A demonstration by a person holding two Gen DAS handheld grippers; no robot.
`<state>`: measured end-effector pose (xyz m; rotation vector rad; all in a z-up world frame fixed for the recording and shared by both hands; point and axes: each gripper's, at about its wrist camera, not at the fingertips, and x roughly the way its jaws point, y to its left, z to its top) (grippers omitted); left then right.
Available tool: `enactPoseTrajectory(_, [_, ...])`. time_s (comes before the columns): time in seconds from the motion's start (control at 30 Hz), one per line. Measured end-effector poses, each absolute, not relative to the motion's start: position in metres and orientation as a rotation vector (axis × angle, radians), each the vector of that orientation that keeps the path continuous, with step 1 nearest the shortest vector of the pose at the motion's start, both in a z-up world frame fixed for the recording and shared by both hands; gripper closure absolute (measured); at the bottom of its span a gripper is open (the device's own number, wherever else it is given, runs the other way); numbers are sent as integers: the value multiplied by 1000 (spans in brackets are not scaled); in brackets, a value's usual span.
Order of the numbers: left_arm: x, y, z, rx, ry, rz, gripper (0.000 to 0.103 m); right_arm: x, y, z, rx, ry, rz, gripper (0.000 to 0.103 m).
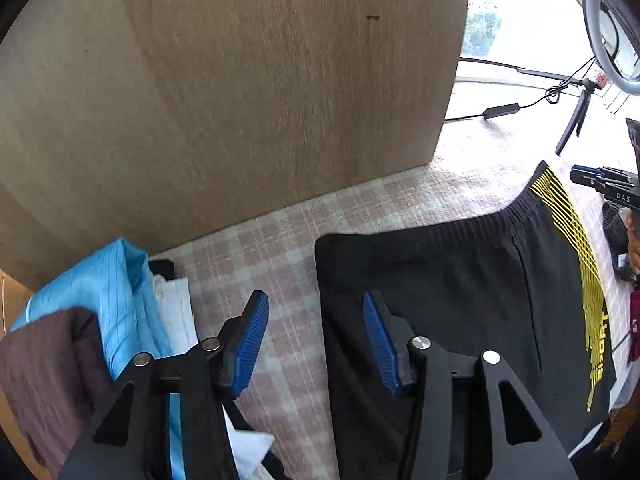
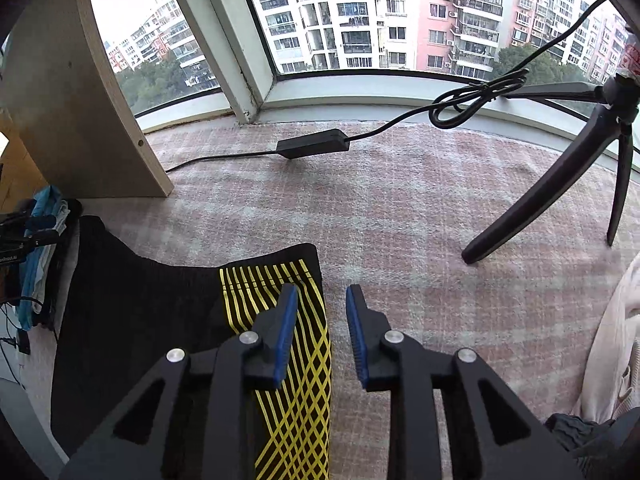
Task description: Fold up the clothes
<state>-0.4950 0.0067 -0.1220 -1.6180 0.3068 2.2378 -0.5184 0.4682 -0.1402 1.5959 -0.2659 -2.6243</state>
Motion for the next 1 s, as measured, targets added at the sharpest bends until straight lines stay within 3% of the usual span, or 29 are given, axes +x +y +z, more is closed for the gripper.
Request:
enactPoseTrajectory(0.33, [-309, -48, -165, -1813, 193, 2196, 46, -462, 419, -108, 1490, -228, -2532, 72])
enactPoseTrajectory(0.4, [-280, -62, -170, -1852, 157, 2204, 46, -470, 386, -100, 1440, -166, -2484, 72])
enactPoseTrajectory(0.53, [-237, -89, -176, -1891, 9, 2210, 46, -504, 297, -95, 1359, 57, -2402, 56])
enactPoseTrajectory(0.73, [-205, -101, -192, -1909, -76, 2206, 46, -560, 196, -110, 1352, 298, -2331, 55])
enactPoseTrajectory(0.8, [-204, -98, -196, -1886, -122, 2182, 50, -576, 180, -119, 1370, 298, -2296, 55])
enactPoseTrajectory(0.93, [-203, -88, -201, -1850, -173, 2133, 92, -601, 161, -137, 1408, 318, -2273, 55])
enactPoseTrajectory(1.0, [-203, -87, -198, -1835, -176, 2144, 101, -609, 154, -145, 1422, 333, -2258, 55])
